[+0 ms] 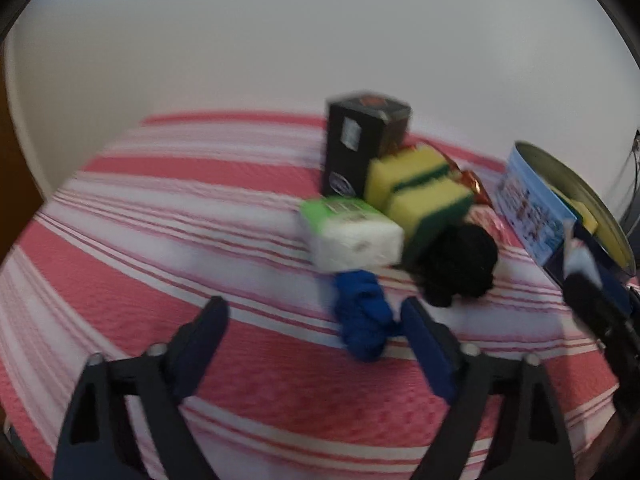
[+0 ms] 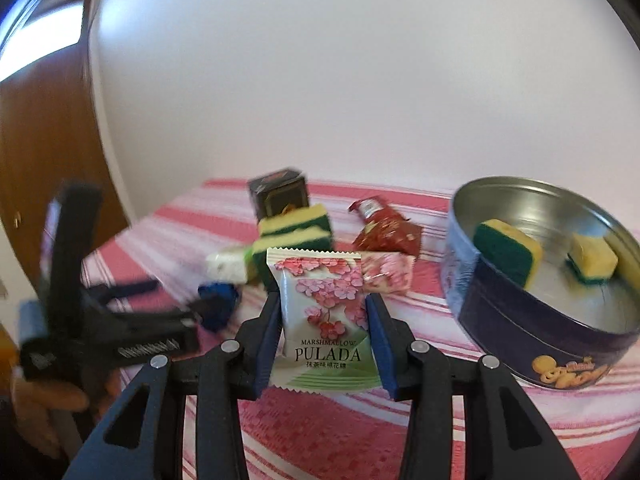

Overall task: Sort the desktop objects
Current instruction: 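Grasp the PULADA packet with the right tool while the left tool grasps the blue ball, then lift the PULADA packet and blue ball and carry them toward the tin, then release the blue ball and PULADA packet into the tin with both tools, then withdraw both tools from the tin toward the remaining objects, then grasp the black fuzzy ball with the right tool while the left tool grasps the green tissue pack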

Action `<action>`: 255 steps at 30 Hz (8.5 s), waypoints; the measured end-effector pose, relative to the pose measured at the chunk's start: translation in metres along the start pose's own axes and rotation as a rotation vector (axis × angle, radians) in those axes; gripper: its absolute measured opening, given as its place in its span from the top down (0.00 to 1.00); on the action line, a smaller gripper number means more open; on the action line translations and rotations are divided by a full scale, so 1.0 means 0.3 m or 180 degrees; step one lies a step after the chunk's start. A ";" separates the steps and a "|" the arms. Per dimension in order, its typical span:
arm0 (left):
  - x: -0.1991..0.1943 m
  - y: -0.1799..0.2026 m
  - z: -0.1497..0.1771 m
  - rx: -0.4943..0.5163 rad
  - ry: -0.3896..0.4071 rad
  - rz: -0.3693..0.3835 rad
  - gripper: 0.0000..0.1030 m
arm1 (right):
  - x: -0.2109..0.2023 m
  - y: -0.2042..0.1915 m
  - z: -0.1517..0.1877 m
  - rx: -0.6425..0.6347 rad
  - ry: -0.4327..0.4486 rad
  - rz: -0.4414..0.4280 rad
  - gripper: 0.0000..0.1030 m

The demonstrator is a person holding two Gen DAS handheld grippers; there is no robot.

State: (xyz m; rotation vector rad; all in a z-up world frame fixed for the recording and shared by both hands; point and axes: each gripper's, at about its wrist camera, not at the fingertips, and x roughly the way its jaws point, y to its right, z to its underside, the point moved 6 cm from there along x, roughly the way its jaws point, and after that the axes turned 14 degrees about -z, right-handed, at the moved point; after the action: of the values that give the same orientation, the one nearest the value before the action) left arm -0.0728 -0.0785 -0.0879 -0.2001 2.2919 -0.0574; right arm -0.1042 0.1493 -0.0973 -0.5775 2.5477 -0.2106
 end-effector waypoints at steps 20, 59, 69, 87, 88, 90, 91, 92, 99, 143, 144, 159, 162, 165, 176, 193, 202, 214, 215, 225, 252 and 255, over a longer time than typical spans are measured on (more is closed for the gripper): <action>-0.015 -0.001 0.006 -0.0306 0.0015 -0.0004 0.72 | -0.074 -0.022 -0.010 -0.0237 0.0266 0.0138 0.56; -0.174 0.095 -0.106 -0.0204 0.1201 -0.0038 0.72 | -0.175 0.019 -0.055 -0.0521 0.0869 0.1047 0.56; -0.196 0.124 -0.088 -0.0148 0.1212 -0.0037 0.72 | -0.176 0.025 -0.058 -0.0496 0.0849 0.1149 0.56; -0.226 0.263 -0.068 0.0069 0.1166 0.0208 0.72 | -0.300 0.184 -0.036 -0.0358 0.0915 0.1535 0.56; -0.226 0.277 -0.068 0.0080 0.1157 0.0222 0.72 | -0.312 0.196 -0.034 -0.0353 0.0921 0.1567 0.56; -0.228 0.304 -0.067 0.0104 0.1140 0.0262 0.72 | -0.337 0.222 -0.032 -0.0351 0.0933 0.1640 0.56; -0.228 0.315 -0.069 0.0115 0.1136 0.0282 0.72 | -0.348 0.235 -0.031 -0.0350 0.0939 0.1678 0.56; -0.233 0.330 -0.071 0.0131 0.1136 0.0308 0.72 | -0.361 0.249 -0.031 -0.0346 0.0952 0.1716 0.56; -0.268 0.442 -0.087 0.0267 0.1190 0.0442 0.72 | -0.429 0.326 -0.043 -0.0388 0.1012 0.1944 0.56; -0.186 1.020 -0.224 0.0647 0.0992 0.0781 0.72 | -0.403 0.793 -0.110 -0.0231 0.0609 0.2199 0.56; -0.187 1.023 -0.221 0.0673 0.0998 0.0759 0.72 | -0.400 0.791 -0.109 -0.0236 0.0603 0.2169 0.56; -0.195 0.982 -0.220 0.0547 0.1209 0.0404 0.11 | -0.387 0.784 -0.101 -0.0215 0.0586 0.1897 0.33; -0.204 0.958 -0.228 0.0473 0.1306 0.0343 0.01 | -0.416 0.784 -0.097 -0.0156 0.0725 0.1848 0.32; -0.214 0.960 -0.219 0.0528 0.1392 0.0365 0.01 | -0.438 0.772 -0.093 -0.0151 0.0839 0.1854 0.32; -0.249 0.944 -0.214 0.0560 0.1680 0.0251 0.01 | -0.567 0.688 -0.099 -0.0230 0.1469 0.2171 0.16; -0.270 0.855 -0.179 0.0233 0.1629 0.0530 0.00 | -0.604 0.626 -0.080 -0.0314 0.1689 0.2586 0.13; -0.249 0.748 -0.157 0.0144 0.1553 0.0440 0.01 | -0.603 0.609 -0.063 0.0033 0.1815 0.2356 0.13; -0.217 0.520 -0.163 0.0186 0.1600 0.0249 0.01 | -0.399 0.462 -0.074 0.0137 0.1488 0.1876 0.13; -0.212 0.498 -0.167 0.0178 0.1595 0.0227 0.01 | -0.385 0.454 -0.074 0.0142 0.1469 0.1842 0.13; -0.105 0.208 -0.215 0.0023 0.1467 -0.0145 0.01 | -0.160 0.289 -0.077 -0.0085 0.0983 0.1434 0.13; 0.068 -0.069 -0.226 -0.0276 0.0744 -0.0247 0.01 | 0.439 0.112 0.004 0.0232 -0.0934 0.0320 0.13; 0.080 -0.078 -0.234 -0.0317 0.0681 -0.0176 0.01 | 0.454 0.105 0.010 0.0282 -0.0955 0.0261 0.33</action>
State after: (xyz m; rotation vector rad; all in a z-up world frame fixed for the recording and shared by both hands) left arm -0.1378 -0.1072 -0.0565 -0.3227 2.5045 0.0074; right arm -0.2199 0.1175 -0.1694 -0.4337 2.2540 -0.1910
